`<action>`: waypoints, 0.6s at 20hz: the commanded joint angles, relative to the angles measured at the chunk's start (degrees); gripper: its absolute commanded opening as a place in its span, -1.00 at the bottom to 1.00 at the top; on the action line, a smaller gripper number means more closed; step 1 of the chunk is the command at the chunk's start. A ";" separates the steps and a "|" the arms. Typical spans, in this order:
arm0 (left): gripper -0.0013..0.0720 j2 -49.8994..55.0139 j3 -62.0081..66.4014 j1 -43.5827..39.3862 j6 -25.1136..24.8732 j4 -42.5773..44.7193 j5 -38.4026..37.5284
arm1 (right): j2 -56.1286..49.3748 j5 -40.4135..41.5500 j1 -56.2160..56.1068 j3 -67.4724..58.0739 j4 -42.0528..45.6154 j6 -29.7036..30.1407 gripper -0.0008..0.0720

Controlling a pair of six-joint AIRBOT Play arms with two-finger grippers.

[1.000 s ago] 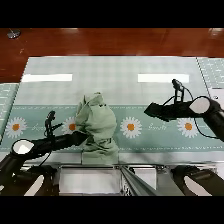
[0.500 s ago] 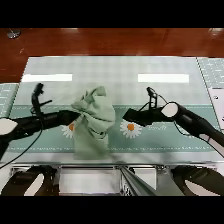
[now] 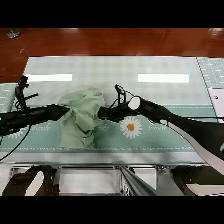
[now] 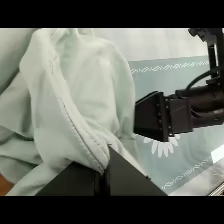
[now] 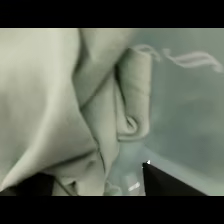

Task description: Fold the shirts.

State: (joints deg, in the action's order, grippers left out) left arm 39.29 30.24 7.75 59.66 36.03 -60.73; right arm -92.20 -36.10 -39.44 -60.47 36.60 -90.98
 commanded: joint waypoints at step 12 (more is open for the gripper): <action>-0.91 0.00 0.92 0.33 0.02 -0.24 -0.33 | -3.65 -2.86 -1.75 -9.31 -0.07 5.27 -0.91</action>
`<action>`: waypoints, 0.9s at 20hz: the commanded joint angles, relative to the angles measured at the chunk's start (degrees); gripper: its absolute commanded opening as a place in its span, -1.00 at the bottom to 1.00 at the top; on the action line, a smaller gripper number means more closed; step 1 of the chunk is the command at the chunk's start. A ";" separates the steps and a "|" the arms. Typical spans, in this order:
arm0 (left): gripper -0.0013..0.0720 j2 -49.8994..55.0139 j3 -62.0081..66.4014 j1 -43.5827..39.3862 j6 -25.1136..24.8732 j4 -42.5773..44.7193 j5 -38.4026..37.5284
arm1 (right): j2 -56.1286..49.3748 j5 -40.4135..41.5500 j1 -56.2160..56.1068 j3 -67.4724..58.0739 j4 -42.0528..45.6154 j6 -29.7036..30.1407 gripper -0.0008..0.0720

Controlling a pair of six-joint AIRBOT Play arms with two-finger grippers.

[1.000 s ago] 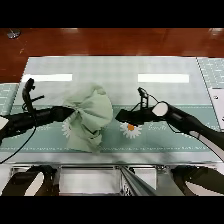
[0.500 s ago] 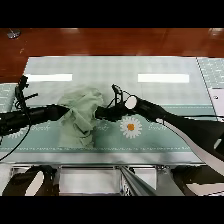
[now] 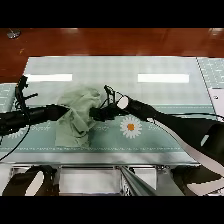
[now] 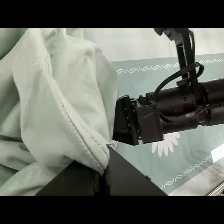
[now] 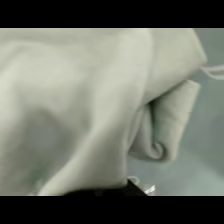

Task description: Fold the shirts.

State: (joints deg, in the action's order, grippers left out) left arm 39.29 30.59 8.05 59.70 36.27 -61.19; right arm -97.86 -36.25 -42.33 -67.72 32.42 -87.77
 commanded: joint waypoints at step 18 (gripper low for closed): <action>-0.91 -4.28 51.06 0.02 6.73 -12.72 -9.99 | 50.99 -52.92 14.62 -40.35 48.26 -4.11 -0.91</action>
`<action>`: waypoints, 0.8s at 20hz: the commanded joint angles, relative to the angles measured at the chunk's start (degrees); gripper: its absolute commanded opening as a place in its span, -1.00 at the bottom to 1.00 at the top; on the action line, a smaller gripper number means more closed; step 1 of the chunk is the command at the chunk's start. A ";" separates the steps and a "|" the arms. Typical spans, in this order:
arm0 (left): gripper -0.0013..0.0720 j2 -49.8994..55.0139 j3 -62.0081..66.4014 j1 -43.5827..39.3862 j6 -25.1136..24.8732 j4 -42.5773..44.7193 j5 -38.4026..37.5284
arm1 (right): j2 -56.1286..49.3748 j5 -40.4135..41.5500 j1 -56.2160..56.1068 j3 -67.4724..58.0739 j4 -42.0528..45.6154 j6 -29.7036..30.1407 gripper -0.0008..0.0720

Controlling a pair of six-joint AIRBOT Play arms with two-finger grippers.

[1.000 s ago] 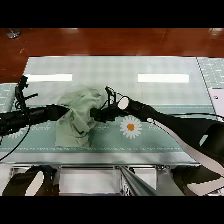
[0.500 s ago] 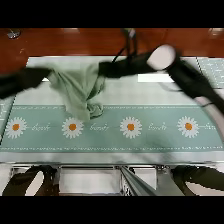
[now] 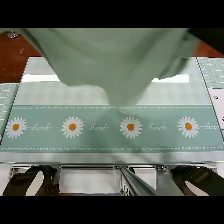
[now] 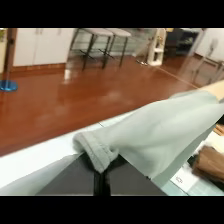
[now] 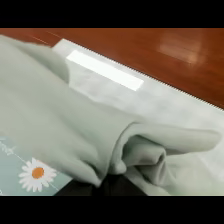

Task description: Fold the shirts.

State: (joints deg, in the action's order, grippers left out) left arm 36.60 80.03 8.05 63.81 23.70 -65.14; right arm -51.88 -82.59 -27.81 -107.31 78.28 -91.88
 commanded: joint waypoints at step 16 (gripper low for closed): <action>-0.91 -3.30 -55.28 -4.50 6.27 15.76 10.80 | -26.16 20.72 1.22 22.97 -5.42 -0.96 -0.91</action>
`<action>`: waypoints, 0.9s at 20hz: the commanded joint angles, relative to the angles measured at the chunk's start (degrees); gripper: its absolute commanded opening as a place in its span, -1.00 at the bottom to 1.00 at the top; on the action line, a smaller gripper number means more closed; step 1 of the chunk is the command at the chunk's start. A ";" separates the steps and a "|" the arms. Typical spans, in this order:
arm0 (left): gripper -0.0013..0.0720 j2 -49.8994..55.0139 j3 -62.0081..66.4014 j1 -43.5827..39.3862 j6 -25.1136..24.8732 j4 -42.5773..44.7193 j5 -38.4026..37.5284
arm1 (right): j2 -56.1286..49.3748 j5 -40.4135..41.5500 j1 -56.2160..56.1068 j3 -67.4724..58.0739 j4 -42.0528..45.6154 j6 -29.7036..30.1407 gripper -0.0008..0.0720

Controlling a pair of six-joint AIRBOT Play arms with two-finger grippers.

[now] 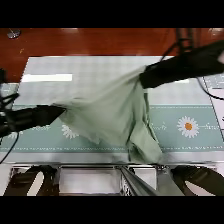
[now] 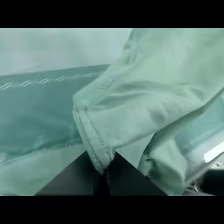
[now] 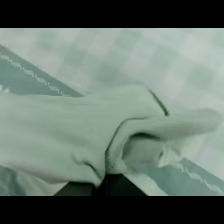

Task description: Fold the shirts.

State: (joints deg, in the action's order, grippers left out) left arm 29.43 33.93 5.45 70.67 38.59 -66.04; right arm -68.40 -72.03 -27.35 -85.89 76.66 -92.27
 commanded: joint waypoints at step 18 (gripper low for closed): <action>0.95 36.44 4.68 4.57 -0.94 8.50 6.95 | 22.86 -0.35 34.80 53.92 -13.77 3.89 0.72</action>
State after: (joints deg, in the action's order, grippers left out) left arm 61.47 38.85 11.40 69.65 47.05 -61.21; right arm -57.01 -74.96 5.17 -50.30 68.49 -88.31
